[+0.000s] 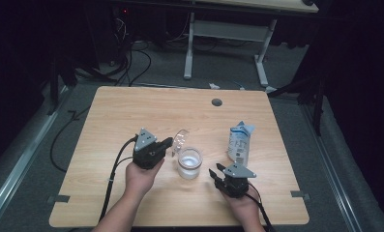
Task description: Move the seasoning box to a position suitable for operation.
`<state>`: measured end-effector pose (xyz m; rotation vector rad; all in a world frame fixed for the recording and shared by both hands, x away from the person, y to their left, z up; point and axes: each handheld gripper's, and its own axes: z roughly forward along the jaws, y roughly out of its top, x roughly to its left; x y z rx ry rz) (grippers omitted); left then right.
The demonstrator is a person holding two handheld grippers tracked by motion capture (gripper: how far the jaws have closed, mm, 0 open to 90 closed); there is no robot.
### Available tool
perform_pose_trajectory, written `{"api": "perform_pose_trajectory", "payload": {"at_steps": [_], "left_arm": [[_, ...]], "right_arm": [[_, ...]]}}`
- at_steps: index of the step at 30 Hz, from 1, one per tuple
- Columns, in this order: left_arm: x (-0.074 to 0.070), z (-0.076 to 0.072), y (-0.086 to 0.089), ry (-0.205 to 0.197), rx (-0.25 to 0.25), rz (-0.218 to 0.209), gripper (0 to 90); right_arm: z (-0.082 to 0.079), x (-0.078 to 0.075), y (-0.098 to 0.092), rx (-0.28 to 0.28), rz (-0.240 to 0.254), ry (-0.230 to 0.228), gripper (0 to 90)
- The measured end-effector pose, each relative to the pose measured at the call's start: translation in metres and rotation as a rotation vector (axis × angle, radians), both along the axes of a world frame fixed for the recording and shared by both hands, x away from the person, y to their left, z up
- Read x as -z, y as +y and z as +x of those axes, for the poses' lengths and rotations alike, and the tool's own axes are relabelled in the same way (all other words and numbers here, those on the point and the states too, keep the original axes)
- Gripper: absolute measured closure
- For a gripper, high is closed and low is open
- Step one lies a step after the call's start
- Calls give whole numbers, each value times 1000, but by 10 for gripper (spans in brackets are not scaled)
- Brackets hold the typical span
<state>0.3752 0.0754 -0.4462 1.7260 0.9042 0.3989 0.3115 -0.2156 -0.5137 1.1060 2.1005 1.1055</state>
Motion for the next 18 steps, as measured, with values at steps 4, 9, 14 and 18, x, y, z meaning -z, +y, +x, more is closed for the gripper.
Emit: {"api": "perform_pose_trajectory", "payload": {"at_steps": [4, 9, 14, 18], "left_arm": [[1, -4, -3, -5, 13, 3, 900], [1, -7, -4, -9, 21, 3, 900], [2, -8, -2, -15, 19, 11, 900], [5, -9, 1, -13, 11, 12, 899]], "right_arm": [[0, 1, 0, 0, 2, 2, 611], [0, 0, -1, -1, 4, 2, 610], [1, 1, -1, 1, 5, 5, 609], [1, 1, -1, 2, 3, 9, 609]]}}
